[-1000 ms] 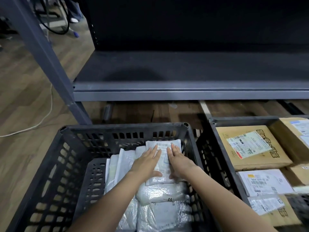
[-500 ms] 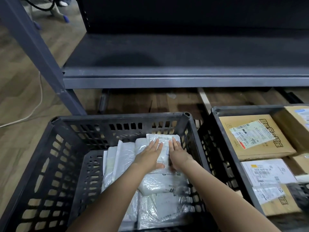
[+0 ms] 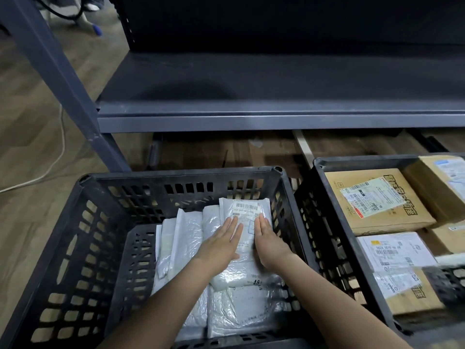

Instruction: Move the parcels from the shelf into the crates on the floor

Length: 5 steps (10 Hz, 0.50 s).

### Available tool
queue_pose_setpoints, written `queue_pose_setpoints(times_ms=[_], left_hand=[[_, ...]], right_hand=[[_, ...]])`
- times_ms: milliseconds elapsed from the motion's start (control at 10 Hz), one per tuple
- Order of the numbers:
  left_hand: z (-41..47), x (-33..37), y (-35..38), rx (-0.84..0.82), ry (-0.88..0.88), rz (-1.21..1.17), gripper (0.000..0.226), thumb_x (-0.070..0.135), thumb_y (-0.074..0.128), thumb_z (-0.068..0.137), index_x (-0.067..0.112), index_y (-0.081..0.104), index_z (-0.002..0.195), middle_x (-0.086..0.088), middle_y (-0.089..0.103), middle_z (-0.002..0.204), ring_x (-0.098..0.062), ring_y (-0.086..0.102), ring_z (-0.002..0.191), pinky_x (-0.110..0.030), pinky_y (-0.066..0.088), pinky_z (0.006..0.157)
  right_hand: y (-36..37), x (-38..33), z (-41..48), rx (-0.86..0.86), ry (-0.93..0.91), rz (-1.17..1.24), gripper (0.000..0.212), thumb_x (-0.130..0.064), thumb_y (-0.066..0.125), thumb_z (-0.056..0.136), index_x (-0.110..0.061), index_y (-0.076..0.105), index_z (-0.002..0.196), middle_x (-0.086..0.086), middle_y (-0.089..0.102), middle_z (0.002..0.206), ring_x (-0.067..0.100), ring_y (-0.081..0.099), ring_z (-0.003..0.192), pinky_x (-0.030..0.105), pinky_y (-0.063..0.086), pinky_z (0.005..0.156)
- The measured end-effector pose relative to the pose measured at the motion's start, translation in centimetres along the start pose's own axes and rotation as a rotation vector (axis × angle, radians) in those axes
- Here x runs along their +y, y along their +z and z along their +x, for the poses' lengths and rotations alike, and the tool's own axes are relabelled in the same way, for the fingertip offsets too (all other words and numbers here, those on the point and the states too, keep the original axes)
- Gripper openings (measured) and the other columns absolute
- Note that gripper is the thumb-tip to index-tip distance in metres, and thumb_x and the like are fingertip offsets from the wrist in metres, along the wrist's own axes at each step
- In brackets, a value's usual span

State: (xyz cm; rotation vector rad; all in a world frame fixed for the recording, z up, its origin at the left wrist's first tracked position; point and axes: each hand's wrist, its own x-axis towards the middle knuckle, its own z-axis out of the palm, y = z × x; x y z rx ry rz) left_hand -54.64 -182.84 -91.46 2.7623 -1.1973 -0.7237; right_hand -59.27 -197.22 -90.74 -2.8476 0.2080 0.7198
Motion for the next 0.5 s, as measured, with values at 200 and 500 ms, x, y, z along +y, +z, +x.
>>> queue_pose_setpoints(times_ms=[200, 500], left_hand=[[0.4, -0.4, -0.3, -0.04, -0.019, -0.022, 0.074, 0.028, 0.041, 0.1, 0.014, -0.012, 0.15, -0.002, -0.023, 0.156, -0.015, -0.018, 0.145, -0.03, 0.012, 0.116], [-1.4, 0.8, -5.9, -0.018, -0.078, -0.113, 0.064, 0.03, 0.042, 0.1, 0.013, 0.009, 0.151, -0.004, -0.003, 0.16, -0.019, 0.004, 0.147, -0.033, 0.012, 0.117]], right_hand=[[-0.8, 0.0, 0.5, -0.045, 0.014, -0.002, 0.069, 0.01, 0.028, 0.092, 0.002, -0.014, 0.146, 0.013, -0.022, 0.155, 0.022, -0.009, 0.147, 0.034, 0.02, 0.118], [-4.7, -0.6, -0.8, -0.066, 0.04, 0.026, 0.079, -0.016, 0.05, 0.094, -0.002, -0.004, 0.149, 0.01, -0.01, 0.158, 0.025, 0.018, 0.145, 0.034, 0.034, 0.109]])
